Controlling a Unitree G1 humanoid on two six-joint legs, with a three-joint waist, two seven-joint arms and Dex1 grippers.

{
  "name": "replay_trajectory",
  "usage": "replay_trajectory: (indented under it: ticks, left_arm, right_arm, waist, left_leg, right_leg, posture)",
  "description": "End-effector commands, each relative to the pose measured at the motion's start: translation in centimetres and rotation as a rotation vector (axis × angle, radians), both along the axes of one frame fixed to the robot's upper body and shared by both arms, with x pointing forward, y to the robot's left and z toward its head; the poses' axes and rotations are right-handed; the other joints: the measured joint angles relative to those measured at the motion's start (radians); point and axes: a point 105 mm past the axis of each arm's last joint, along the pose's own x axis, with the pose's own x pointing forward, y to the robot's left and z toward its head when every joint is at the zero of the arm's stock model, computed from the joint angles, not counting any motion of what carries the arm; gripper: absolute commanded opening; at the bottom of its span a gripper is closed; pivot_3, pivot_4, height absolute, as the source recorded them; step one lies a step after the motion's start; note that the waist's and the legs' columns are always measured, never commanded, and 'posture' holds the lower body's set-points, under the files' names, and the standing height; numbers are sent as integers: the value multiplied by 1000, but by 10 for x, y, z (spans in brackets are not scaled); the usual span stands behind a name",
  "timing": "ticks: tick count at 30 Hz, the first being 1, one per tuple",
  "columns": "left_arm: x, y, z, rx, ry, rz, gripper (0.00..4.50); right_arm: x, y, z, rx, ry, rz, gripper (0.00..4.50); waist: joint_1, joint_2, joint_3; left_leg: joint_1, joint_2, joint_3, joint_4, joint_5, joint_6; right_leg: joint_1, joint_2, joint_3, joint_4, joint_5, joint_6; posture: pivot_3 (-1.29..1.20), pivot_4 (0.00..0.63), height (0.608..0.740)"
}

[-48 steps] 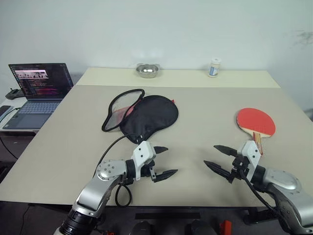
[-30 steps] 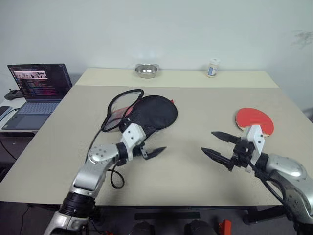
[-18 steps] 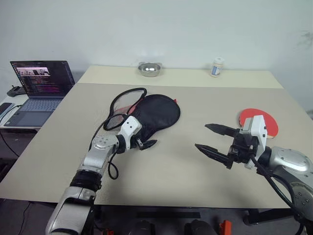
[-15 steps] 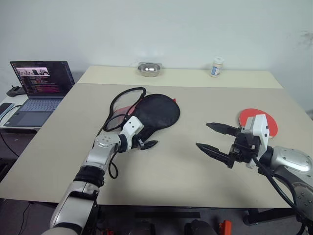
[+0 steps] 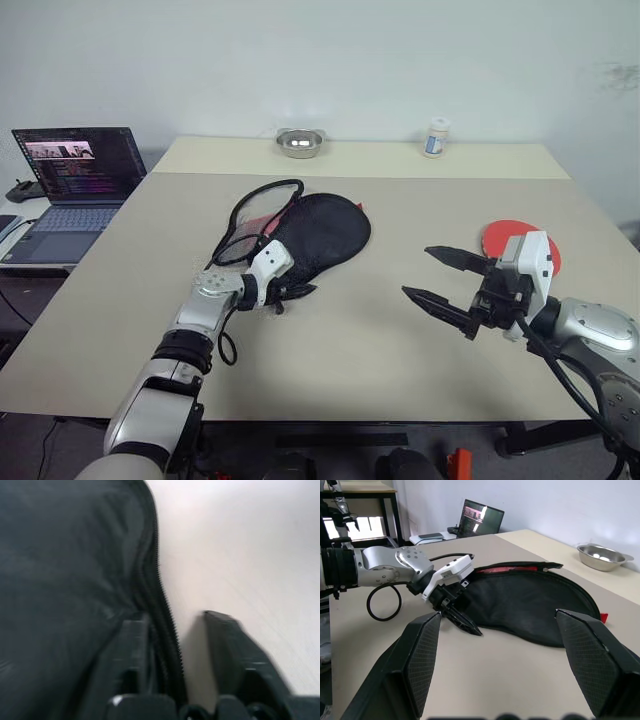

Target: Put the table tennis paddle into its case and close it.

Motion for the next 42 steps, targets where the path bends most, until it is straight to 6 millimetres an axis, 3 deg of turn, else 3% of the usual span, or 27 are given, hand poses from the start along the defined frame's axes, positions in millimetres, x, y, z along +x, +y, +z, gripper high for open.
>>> replay_trajectory:
  ticks: [1, 2, 6, 12, 16, 22, 28, 29, 35, 37, 39, 42]
  left_arm:
    - [-5, 6, -3, 0, 40, 27, 340]
    - [-7, 4, -2, -14, 50, 31, 19]
    - [-16, -24, 6, -113, 99, 52, 19]
    - [-39, -86, 15, -245, 188, -19, 19]
    - [-41, -117, 20, -299, 220, -44, 19]
    - [-38, -146, 22, -314, 230, -80, 19]
    - [-33, -162, 16, -306, 246, -83, 19]
    - [-34, -163, 16, -307, 248, -92, 513]
    - [-38, -157, 18, -289, 208, -131, 2488]
    - [-41, -151, 20, -272, 186, -145, 3213]
    - [-49, -130, 28, -213, 100, -209, 3962]
    - [-54, -102, 40, -161, 22, -240, 3962]
  right_arm:
    - [0, -4, 16, 16, -72, -5, 3958]
    - [0, -5, 16, 14, -74, -8, 3958]
    - [-4, -11, 14, -29, -50, 10, 3958]
    - [-18, -29, -6, -231, 24, 90, 3958]
    - [-19, -43, -10, -307, 38, 96, 3958]
    - [-20, -53, -16, -355, 50, 102, 3958]
    - [-21, -60, -18, -383, 50, 96, 3958]
    - [-20, -61, -18, -385, 48, 93, 3958]
    - [-19, -62, -19, -379, 48, 75, 3958]
    - [-18, -61, -19, -365, 46, 69, 3958]
    - [-11, -61, -16, -309, 47, 20, 3958]
    - [-2, -62, -19, -253, 103, -62, 3958]
  waist:
    - [0, 0, 0]
    - [0, 0, 0]
    - [1, 0, 0]
    - [20, -1, 0]
    - [21, -2, 0]
    - [18, -2, 1]
    - [19, -3, 1]
    - [19, -3, 1]
    - [18, -3, 1]
    - [18, -3, 1]
    - [12, -3, 1]
    - [3, -2, 1]
  left_leg:
    - [0, 0, 0, 0, 0, 0]
    - [0, 0, 0, 0, 0, 0]
    - [-1, 0, 0, 0, 0, 0]
    - [-3, -2, -1, 1, 0, 0]
    - [-2, -2, -1, 1, 0, 1]
    - [-2, -1, -2, 1, 1, 1]
    - [-2, -2, -1, 1, 0, 1]
    - [-2, -2, -1, 1, 0, 1]
    - [-2, -2, -2, 1, 0, 1]
    - [-2, -2, -2, 1, 1, 1]
    - [-2, -1, -2, 1, 1, 1]
    - [-2, 0, -2, 1, 1, 0]
  right_leg:
    - [0, 0, 0, 0, 0, 0]
    - [0, 0, 0, 0, 0, 0]
    - [0, 0, 1, -1, 0, 0]
    - [0, -2, -1, -3, 0, 1]
    - [0, -1, 0, -3, 0, 2]
    - [0, 1, 0, -1, 0, 2]
    - [0, 1, 0, -3, 0, 2]
    - [0, 1, 0, -3, 0, 2]
    - [0, 1, 0, -3, 0, 2]
    - [0, 1, 0, -3, 0, 2]
    - [0, 1, 1, -2, 1, 1]
    - [0, 1, 1, -1, 1, 0]
  posture:
    - [0, 150, 740]
    - [0, 150, 740]
    - [0, 150, 740]
    - [0, 150, 740]
    - [0, 150, 740]
    - [0, 150, 740]
    - [0, 150, 740]
    - [0, 150, 740]
    - [0, 150, 740]
    - [0, 150, 740]
    - [0, 150, 740]
    - [0, 150, 740]
